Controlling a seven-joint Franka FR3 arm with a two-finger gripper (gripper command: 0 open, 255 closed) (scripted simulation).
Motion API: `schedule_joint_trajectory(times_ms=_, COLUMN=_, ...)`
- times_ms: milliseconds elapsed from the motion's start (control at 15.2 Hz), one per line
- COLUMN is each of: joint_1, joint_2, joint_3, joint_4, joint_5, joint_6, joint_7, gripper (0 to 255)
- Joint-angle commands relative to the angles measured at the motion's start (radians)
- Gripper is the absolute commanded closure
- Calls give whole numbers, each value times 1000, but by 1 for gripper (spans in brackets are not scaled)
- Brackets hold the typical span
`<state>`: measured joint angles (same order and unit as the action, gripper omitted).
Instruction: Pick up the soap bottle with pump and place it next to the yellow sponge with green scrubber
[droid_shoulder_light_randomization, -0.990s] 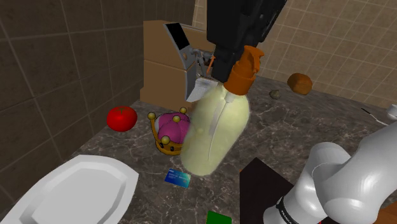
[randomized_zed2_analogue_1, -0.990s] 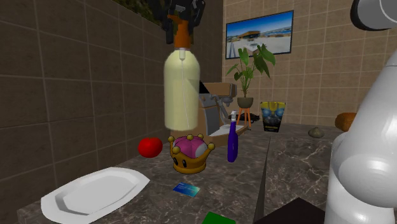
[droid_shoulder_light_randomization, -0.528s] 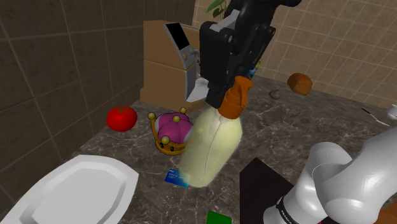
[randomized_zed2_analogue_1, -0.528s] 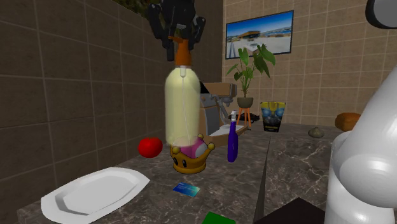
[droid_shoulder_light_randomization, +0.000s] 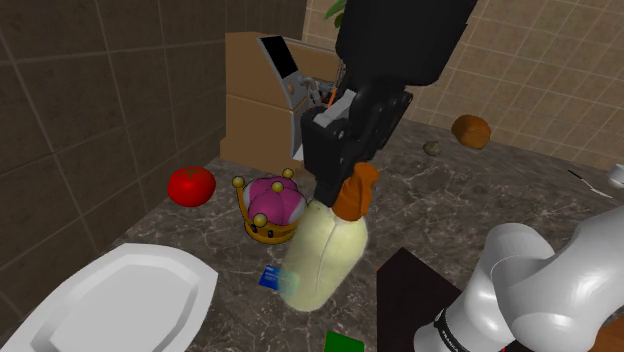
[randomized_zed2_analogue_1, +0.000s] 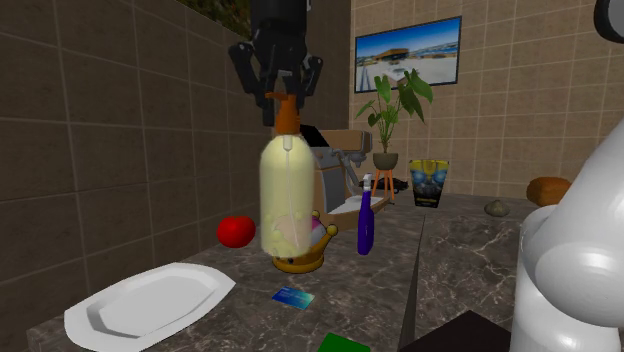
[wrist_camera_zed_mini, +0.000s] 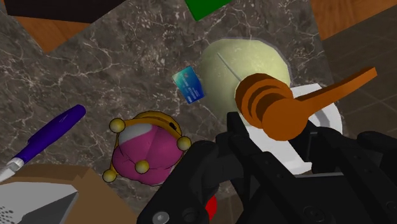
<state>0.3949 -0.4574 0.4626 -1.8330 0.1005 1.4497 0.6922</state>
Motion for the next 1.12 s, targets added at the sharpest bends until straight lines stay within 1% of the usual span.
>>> schedule_joint_trajectory(times_ms=0, joint_1=3, joint_2=-11, joint_3=-1, joint_4=-36, joint_5=4, joint_6=26, joint_7=-2, gripper=255)
schedule_joint_trajectory(times_ms=1056, joint_1=24, joint_2=-72, joint_3=12, joint_4=-301, joint_5=34, joint_6=233, joint_7=-6, gripper=255)
